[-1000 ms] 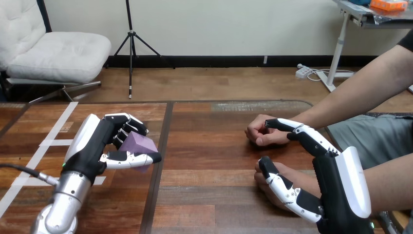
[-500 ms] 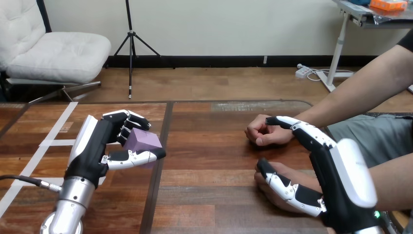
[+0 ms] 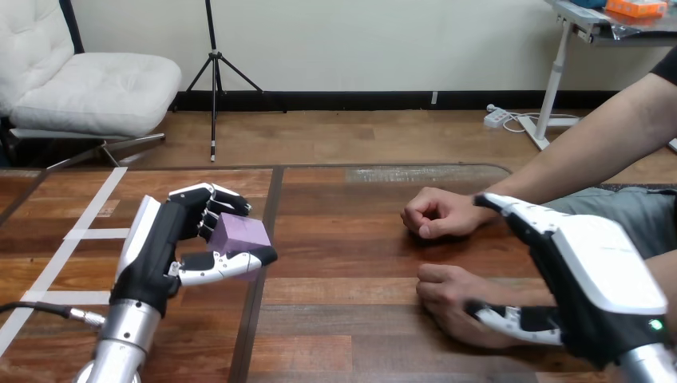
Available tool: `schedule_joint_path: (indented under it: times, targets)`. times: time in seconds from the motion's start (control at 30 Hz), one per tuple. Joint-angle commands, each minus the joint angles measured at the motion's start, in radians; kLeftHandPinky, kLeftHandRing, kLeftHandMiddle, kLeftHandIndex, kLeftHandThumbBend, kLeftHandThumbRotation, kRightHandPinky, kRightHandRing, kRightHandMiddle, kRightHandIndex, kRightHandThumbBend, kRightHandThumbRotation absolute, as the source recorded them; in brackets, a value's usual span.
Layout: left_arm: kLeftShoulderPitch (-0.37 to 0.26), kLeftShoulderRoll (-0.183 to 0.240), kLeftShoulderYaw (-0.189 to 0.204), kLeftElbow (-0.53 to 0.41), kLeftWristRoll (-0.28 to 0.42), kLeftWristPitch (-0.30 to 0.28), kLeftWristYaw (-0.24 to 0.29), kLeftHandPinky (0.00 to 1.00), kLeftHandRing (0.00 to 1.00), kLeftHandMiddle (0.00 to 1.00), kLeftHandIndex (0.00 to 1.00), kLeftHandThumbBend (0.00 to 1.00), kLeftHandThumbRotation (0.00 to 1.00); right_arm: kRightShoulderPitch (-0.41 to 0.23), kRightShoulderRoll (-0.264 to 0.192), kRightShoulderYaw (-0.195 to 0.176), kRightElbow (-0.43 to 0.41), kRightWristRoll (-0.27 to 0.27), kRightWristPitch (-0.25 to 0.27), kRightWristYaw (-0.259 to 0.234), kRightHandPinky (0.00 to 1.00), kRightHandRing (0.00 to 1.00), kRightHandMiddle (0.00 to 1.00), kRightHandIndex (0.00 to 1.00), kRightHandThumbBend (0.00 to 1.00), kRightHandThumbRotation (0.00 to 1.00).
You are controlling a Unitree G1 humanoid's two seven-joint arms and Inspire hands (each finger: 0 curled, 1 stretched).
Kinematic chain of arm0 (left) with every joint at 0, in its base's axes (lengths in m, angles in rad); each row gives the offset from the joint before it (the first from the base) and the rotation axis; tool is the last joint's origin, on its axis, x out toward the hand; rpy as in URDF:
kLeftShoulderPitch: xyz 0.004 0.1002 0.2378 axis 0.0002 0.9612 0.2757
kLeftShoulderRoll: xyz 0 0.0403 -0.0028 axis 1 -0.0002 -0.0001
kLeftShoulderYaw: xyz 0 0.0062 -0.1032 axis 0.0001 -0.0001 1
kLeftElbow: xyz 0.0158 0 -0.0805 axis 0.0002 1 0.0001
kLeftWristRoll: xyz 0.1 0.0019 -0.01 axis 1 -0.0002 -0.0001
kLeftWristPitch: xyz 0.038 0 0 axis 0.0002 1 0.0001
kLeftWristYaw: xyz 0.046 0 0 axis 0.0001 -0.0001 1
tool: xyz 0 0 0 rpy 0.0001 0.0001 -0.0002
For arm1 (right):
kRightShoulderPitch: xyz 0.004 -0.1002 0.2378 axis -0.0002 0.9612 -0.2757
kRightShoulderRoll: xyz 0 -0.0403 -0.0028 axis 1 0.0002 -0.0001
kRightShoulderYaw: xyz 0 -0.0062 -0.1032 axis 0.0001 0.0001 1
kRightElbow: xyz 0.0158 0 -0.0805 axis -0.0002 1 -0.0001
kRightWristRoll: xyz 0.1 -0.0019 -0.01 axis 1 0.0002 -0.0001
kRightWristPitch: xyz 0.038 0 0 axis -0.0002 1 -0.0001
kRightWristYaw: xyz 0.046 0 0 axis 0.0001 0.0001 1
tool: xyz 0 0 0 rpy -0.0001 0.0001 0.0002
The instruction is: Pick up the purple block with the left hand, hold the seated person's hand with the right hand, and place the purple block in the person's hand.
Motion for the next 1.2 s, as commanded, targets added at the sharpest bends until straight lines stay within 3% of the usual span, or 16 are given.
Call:
schedule_joint_path:
  times: [0.0, 0.4, 0.8, 1.17]
  targets:
    - [-0.018, -0.015, 0.027, -0.058, -0.021, -0.04, -0.001, 0.35, 0.42, 0.5, 0.52, 0.77, 0.11, -0.053, -0.056, -0.027, -0.067, -0.029, 0.056, 0.06, 0.85, 0.86, 0.87, 0.86, 0.78, 0.13]
    - [0.008, -0.041, 0.043, -0.089, -0.03, -0.042, -0.015, 0.34, 0.42, 0.5, 0.51, 0.79, 0.12, -0.094, -0.146, -0.026, -0.077, -0.079, 0.171, 0.207, 0.91, 0.89, 0.88, 0.87, 0.82, 0.13]
    - [0.033, -0.056, 0.052, -0.117, -0.033, -0.038, -0.019, 0.34, 0.42, 0.49, 0.5, 0.81, 0.13, -0.141, -0.209, -0.002, -0.067, -0.116, 0.236, 0.319, 0.86, 0.86, 0.85, 0.83, 0.85, 0.15]
    - [0.047, -0.062, 0.054, -0.136, -0.028, -0.037, -0.016, 0.34, 0.41, 0.49, 0.5, 0.82, 0.14, -0.2, -0.251, 0.037, -0.034, -0.172, 0.27, 0.403, 0.79, 0.81, 0.81, 0.79, 0.89, 0.1]
